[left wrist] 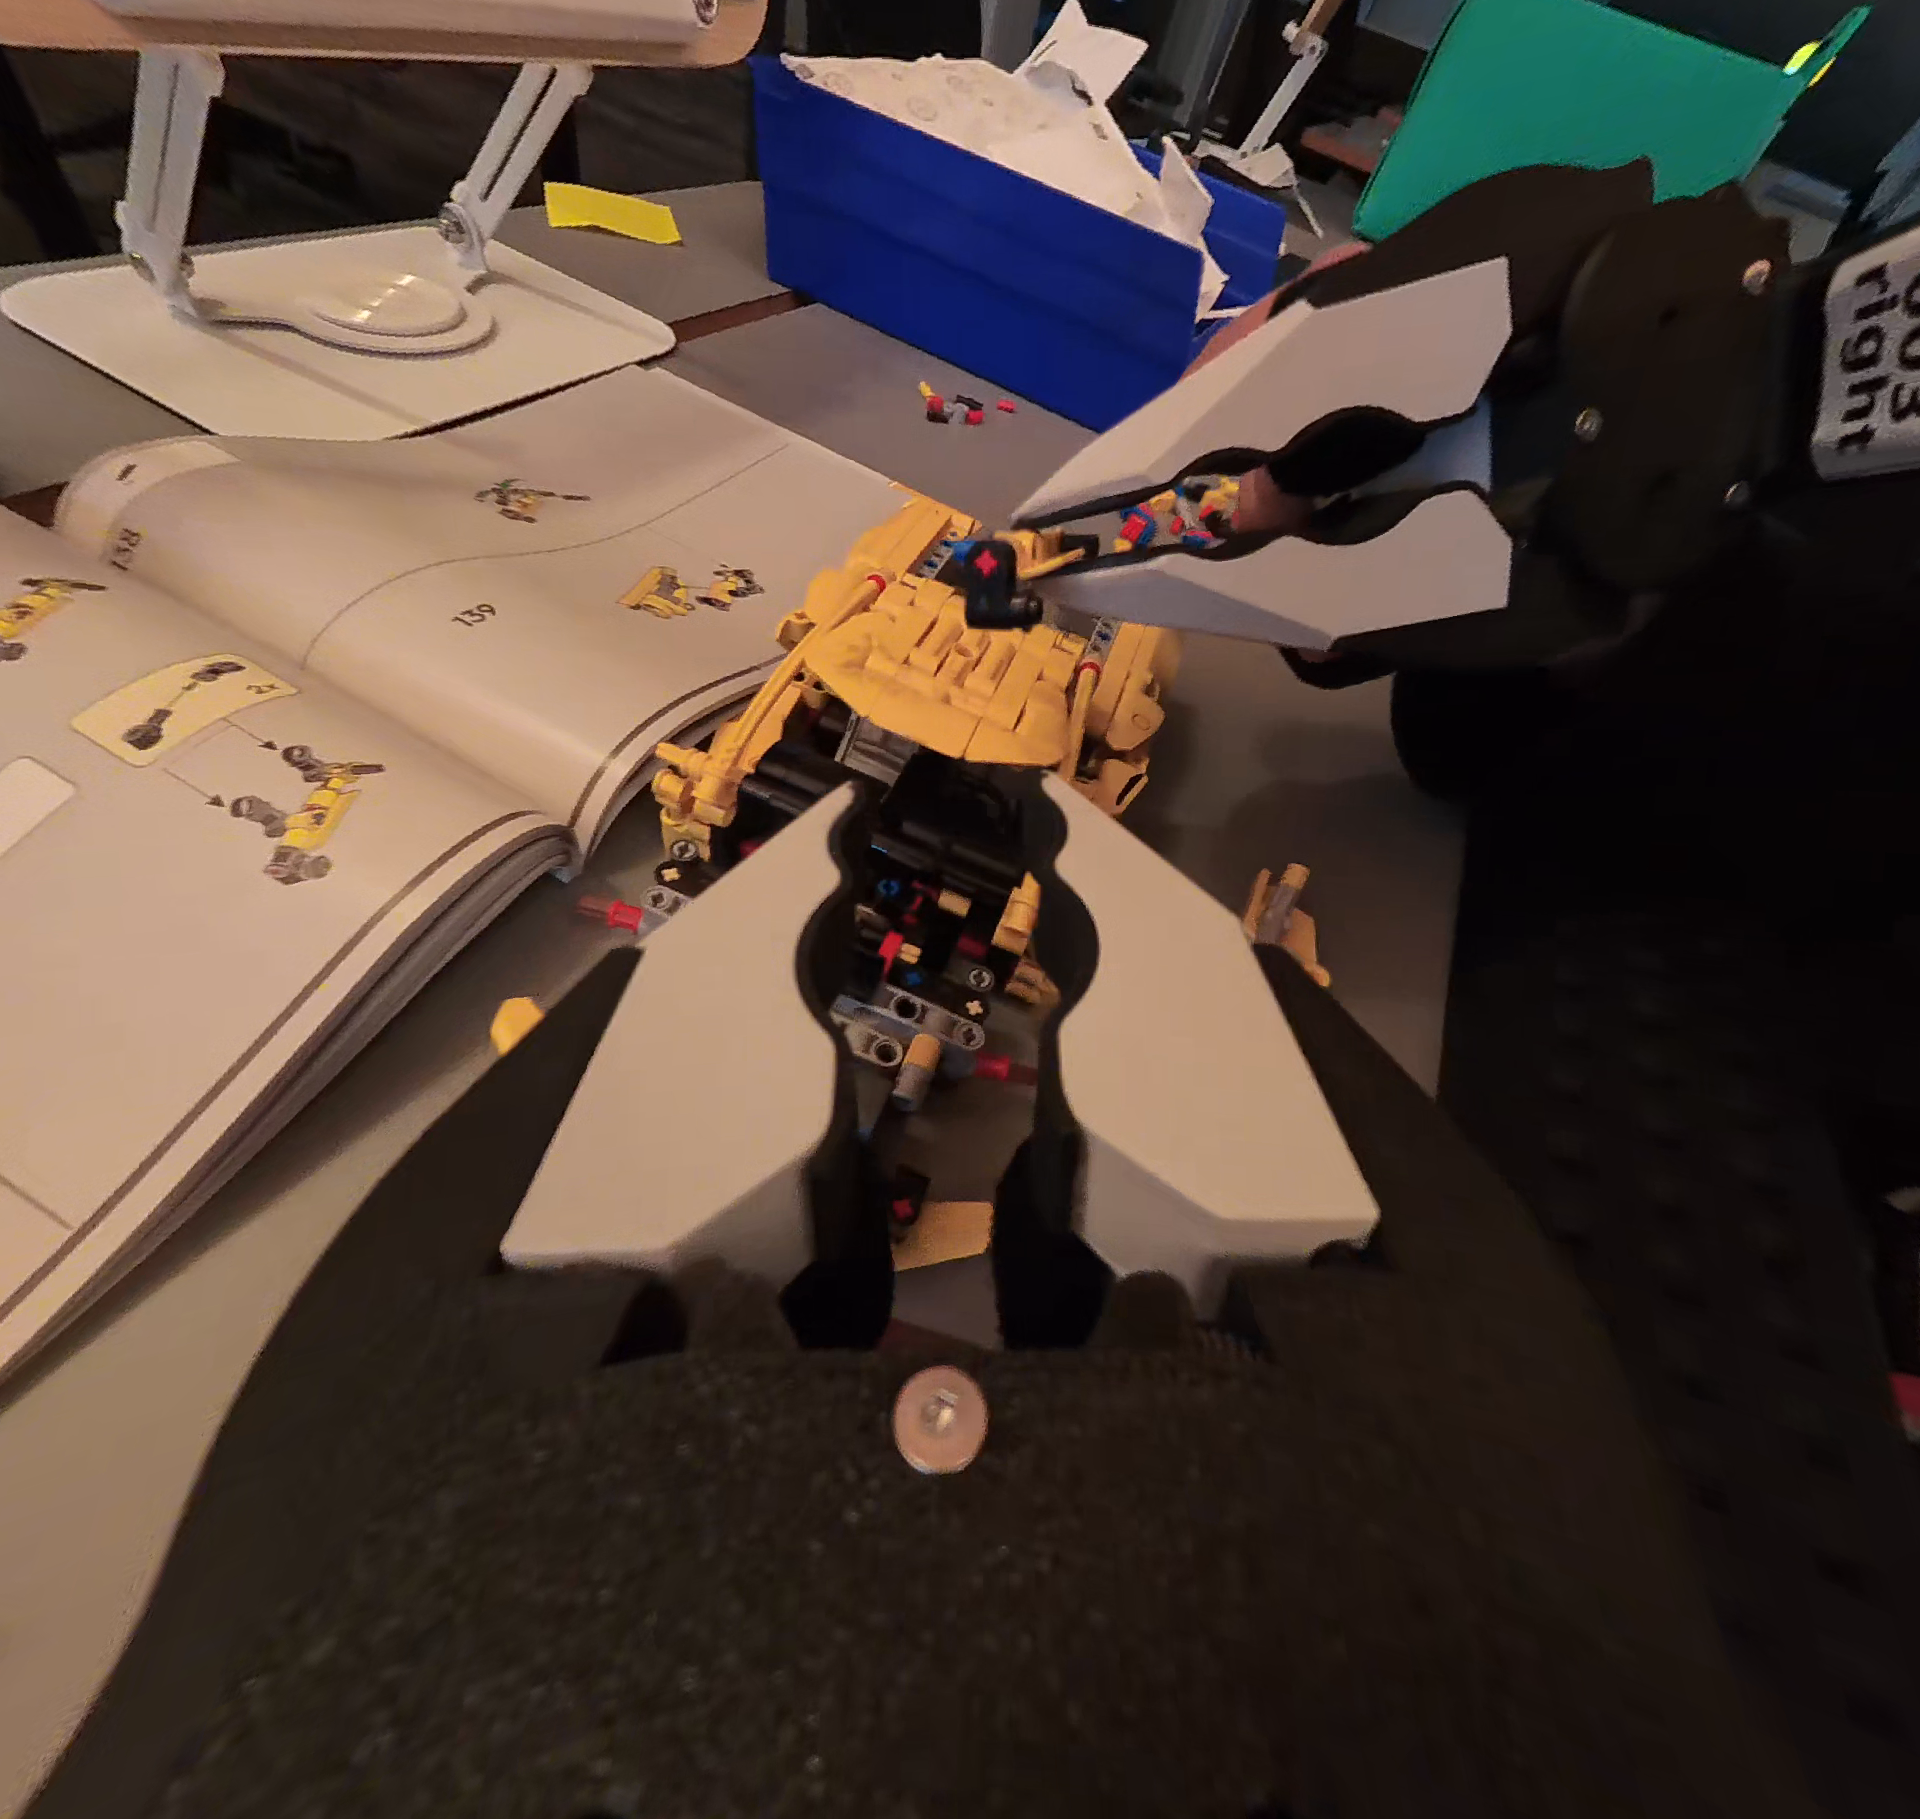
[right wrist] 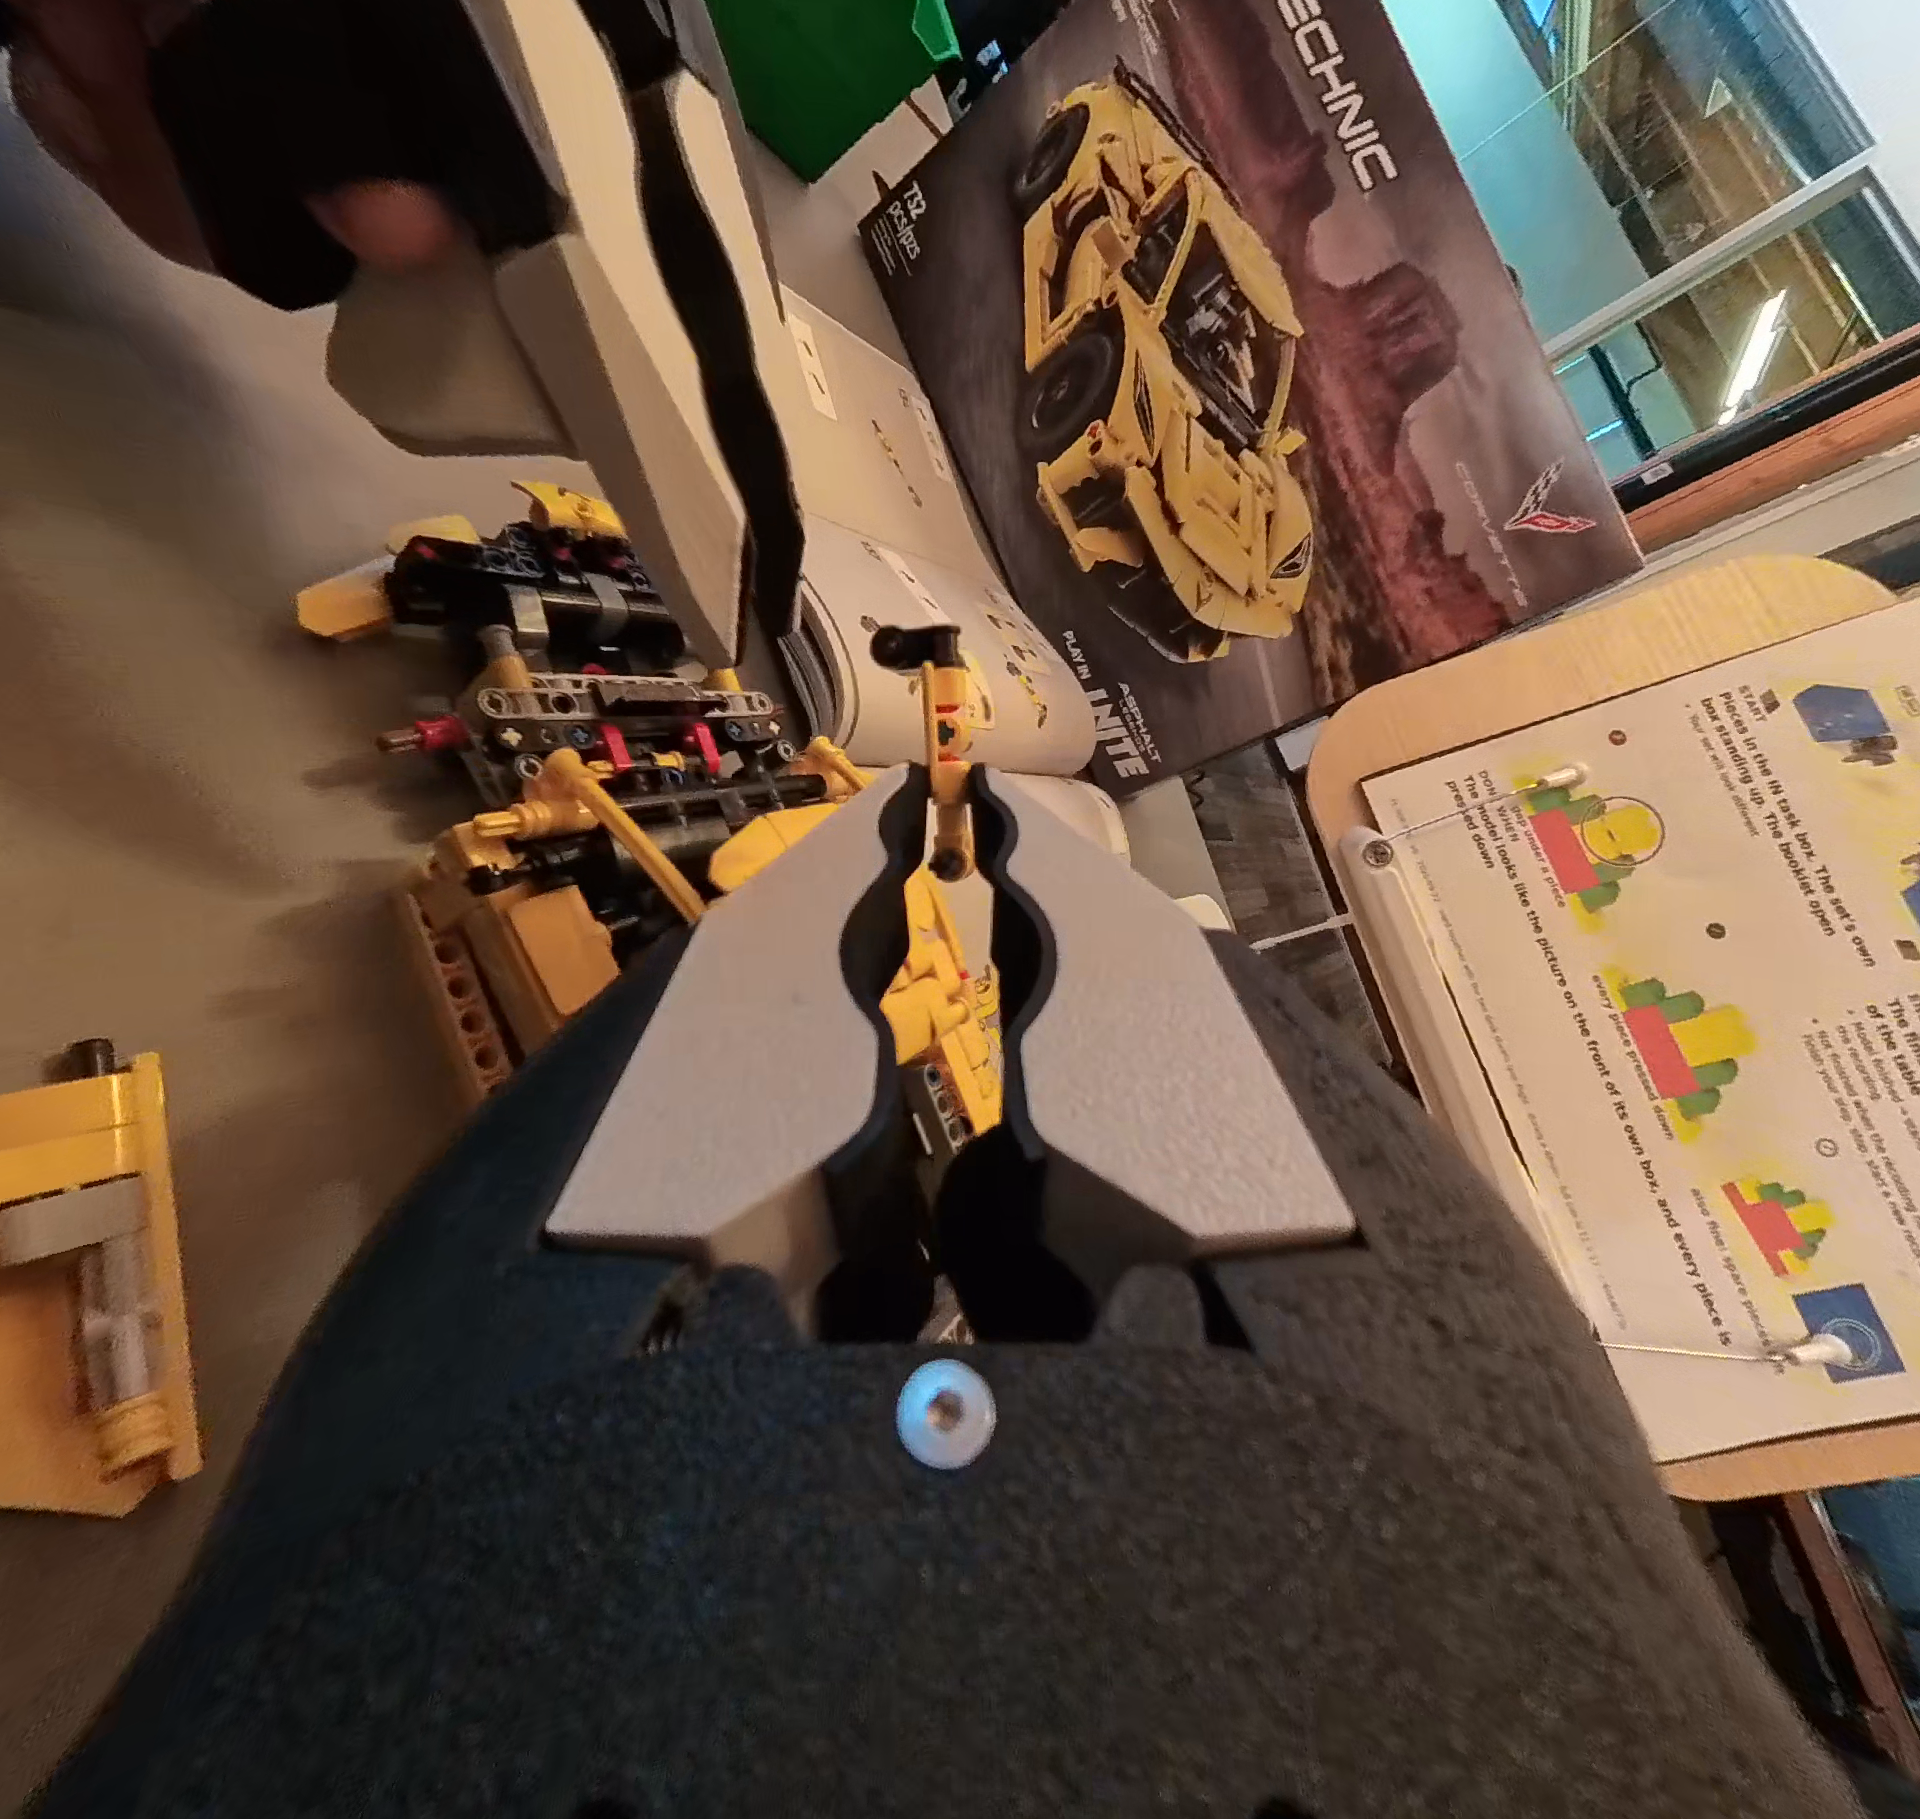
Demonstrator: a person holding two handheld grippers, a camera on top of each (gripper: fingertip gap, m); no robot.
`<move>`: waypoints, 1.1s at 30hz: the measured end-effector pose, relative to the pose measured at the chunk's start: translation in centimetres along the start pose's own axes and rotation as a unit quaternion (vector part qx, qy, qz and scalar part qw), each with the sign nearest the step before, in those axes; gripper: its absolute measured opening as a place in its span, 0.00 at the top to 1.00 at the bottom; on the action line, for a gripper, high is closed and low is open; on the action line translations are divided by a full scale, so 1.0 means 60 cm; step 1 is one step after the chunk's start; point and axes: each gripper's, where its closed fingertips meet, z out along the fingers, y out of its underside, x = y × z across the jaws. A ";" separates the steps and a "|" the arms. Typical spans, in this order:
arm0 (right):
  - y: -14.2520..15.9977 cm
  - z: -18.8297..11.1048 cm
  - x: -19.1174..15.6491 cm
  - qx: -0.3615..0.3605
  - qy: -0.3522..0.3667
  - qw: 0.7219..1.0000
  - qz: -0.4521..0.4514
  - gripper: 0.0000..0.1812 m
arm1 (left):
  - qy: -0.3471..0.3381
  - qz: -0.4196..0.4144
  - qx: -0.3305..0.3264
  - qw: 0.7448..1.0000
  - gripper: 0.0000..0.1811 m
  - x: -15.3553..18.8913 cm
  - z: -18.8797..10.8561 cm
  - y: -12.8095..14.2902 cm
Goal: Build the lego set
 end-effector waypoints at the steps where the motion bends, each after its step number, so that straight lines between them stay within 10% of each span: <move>1: 0.001 0.001 -0.001 -0.002 -0.001 1.000 -0.002 0.96 | 0.004 -0.006 0.002 1.000 0.84 0.001 0.000 -0.001; 33: -0.024 -0.005 -0.063 0.040 -0.076 0.995 -0.059 0.96 | 0.107 -0.088 0.025 0.990 0.97 0.034 -0.015 -0.022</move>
